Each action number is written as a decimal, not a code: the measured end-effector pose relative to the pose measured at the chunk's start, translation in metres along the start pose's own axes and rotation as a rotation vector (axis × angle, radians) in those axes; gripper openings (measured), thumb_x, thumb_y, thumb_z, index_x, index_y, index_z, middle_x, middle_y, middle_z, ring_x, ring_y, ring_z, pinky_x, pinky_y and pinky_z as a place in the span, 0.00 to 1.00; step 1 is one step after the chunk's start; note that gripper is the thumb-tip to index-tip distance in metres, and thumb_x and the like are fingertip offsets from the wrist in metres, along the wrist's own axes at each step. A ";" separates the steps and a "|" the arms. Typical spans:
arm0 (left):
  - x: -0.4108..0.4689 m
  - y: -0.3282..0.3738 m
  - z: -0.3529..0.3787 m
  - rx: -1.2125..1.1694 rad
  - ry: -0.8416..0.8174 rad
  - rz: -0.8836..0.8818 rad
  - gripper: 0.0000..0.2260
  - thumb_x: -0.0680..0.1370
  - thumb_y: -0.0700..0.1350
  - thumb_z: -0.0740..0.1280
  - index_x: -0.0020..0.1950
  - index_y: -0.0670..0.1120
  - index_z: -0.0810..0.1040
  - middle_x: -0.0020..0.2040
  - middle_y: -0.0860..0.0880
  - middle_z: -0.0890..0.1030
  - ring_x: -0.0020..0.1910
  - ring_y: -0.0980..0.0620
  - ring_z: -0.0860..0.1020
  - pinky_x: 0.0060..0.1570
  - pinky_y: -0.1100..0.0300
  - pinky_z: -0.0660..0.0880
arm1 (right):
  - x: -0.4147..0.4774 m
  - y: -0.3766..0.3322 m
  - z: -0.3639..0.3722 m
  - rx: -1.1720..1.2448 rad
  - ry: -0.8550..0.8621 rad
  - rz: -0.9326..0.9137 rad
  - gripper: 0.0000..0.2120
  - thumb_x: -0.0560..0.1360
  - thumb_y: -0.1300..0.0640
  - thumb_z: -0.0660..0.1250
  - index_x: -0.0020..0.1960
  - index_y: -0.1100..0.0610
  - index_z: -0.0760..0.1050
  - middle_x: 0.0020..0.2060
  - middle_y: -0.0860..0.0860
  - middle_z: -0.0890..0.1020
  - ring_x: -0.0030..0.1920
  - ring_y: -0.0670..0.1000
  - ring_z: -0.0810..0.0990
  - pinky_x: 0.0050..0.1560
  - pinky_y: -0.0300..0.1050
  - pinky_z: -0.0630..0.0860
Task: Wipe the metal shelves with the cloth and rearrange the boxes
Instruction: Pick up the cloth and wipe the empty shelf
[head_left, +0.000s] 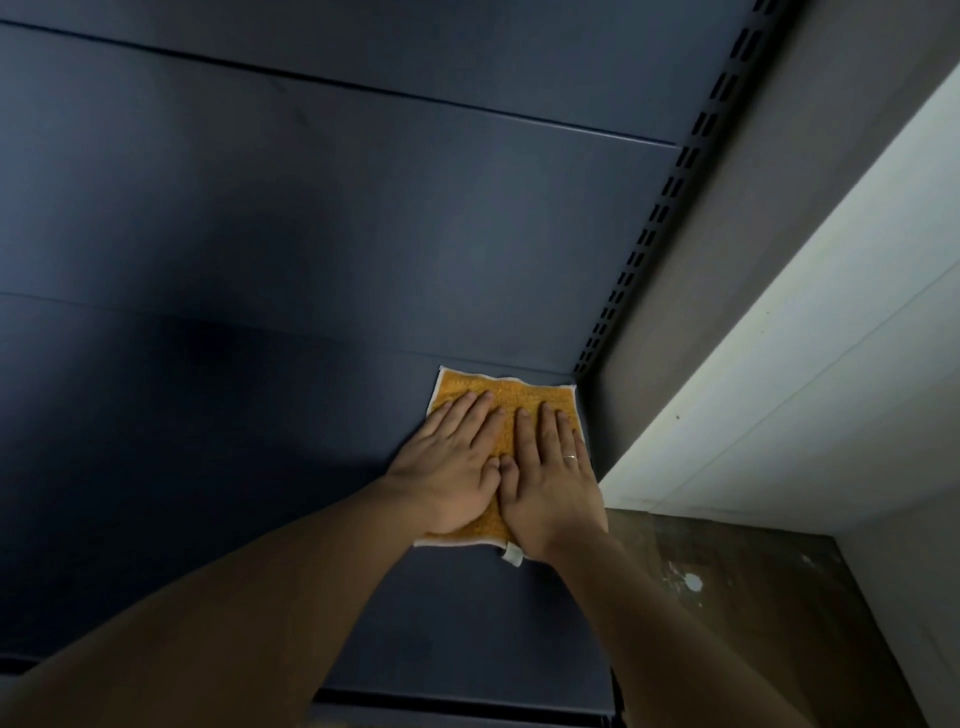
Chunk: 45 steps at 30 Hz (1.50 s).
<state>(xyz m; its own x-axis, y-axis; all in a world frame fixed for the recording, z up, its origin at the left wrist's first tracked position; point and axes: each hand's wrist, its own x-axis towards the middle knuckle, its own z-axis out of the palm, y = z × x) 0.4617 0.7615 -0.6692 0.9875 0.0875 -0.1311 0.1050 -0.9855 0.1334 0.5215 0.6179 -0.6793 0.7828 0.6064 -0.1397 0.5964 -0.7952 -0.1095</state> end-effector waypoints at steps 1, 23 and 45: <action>0.005 -0.003 -0.001 0.000 0.001 0.004 0.28 0.85 0.54 0.43 0.82 0.48 0.37 0.82 0.49 0.34 0.80 0.52 0.33 0.79 0.51 0.36 | 0.005 0.000 -0.002 0.003 -0.004 0.009 0.40 0.72 0.38 0.24 0.81 0.53 0.31 0.80 0.54 0.34 0.80 0.54 0.31 0.79 0.52 0.32; 0.019 -0.076 -0.007 0.045 0.030 -0.031 0.28 0.85 0.54 0.41 0.83 0.47 0.40 0.83 0.49 0.39 0.81 0.51 0.37 0.79 0.52 0.36 | 0.059 -0.058 -0.009 -0.009 -0.023 0.001 0.31 0.84 0.42 0.38 0.82 0.54 0.34 0.81 0.57 0.37 0.81 0.56 0.35 0.80 0.55 0.34; -0.174 0.006 0.009 0.107 -0.067 -0.102 0.28 0.85 0.56 0.40 0.80 0.45 0.34 0.81 0.46 0.34 0.80 0.48 0.33 0.74 0.51 0.29 | -0.139 -0.083 0.010 0.030 -0.061 -0.128 0.35 0.79 0.39 0.27 0.81 0.54 0.30 0.80 0.57 0.33 0.79 0.57 0.30 0.80 0.56 0.35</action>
<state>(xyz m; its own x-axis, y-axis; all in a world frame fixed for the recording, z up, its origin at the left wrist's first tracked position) 0.2893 0.7386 -0.6547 0.9620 0.1810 -0.2044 0.1873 -0.9822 0.0114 0.3611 0.5995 -0.6611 0.6879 0.7025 -0.1825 0.6844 -0.7115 -0.1592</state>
